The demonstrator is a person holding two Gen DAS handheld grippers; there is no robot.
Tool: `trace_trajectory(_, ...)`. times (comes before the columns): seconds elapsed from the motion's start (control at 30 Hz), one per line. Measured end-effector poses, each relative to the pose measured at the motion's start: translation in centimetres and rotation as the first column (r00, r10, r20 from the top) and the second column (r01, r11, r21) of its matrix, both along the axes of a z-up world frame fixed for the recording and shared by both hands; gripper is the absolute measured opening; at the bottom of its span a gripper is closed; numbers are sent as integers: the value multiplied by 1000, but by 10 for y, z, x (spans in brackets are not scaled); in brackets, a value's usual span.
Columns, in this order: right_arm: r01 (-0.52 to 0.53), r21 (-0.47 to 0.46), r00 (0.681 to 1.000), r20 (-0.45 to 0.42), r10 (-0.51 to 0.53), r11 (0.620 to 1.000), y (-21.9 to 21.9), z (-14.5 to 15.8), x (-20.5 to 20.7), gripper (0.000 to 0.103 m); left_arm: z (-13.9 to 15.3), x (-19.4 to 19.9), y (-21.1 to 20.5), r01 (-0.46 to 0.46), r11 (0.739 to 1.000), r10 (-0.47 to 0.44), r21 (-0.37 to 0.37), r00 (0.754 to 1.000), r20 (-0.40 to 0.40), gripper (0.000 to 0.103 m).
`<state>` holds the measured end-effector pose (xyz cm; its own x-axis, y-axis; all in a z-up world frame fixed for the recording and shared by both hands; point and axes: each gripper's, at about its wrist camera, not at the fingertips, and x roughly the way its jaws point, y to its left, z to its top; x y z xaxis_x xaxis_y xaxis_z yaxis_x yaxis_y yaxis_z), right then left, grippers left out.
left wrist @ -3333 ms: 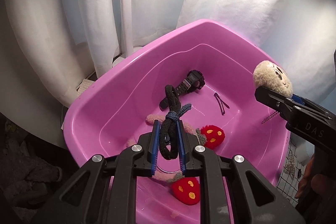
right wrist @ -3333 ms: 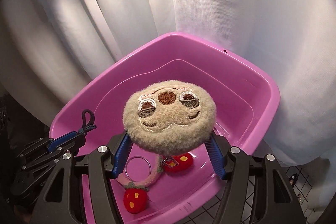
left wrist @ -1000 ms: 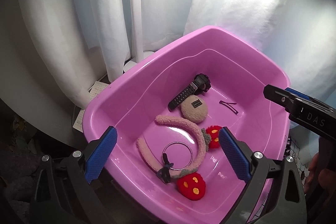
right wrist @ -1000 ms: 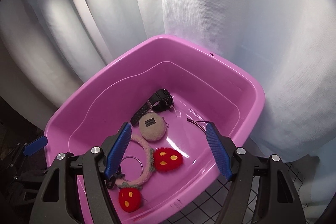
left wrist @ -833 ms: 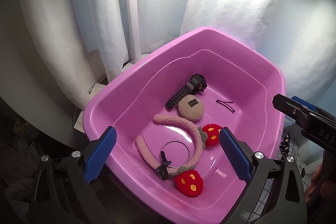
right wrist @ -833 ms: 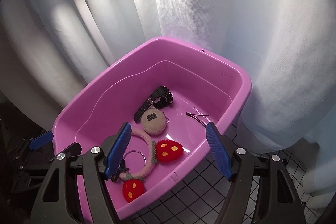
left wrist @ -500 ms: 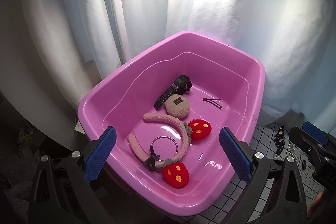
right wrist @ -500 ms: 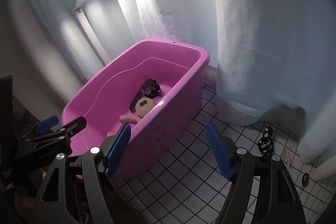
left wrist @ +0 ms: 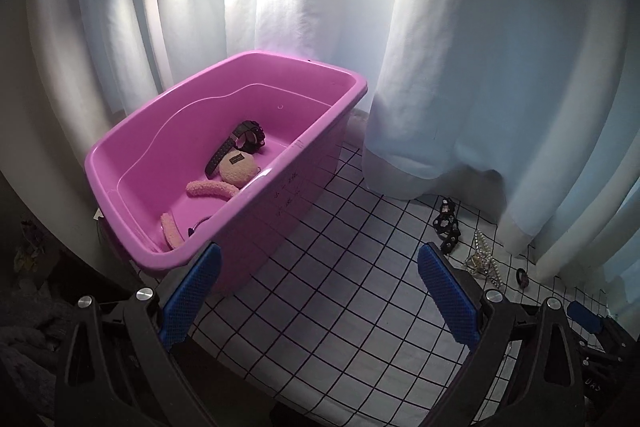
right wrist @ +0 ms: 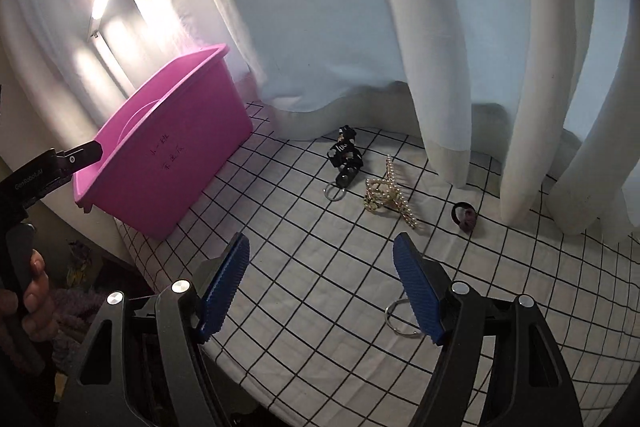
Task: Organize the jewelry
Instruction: 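Move both tools back over the table toward the black keychain and scrunchie, then close the left tool on the black 'luck' keychain while the right tool grasps the maroon scrunchie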
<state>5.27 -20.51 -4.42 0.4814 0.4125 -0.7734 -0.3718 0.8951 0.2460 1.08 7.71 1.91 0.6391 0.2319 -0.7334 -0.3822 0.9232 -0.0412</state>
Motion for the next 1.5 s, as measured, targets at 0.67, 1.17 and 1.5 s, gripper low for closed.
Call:
trace_trajectory(0.67,161,7,985,-64,-160,987,-109,-49,1,71,-65,27,-77,99,995,-97,8,987,-127,97)
trace_trajectory(1.17,377,-14,924,-68,-377,926,-77,-84,38,71,-135,128,-64,337,941,-338,-35,929,-149,97)
trace_trajectory(1.5,412,-4,908,-82,-410,911,-66,-111,69,71,-174,166,-70,407,913,-406,-32,896,-179,97)
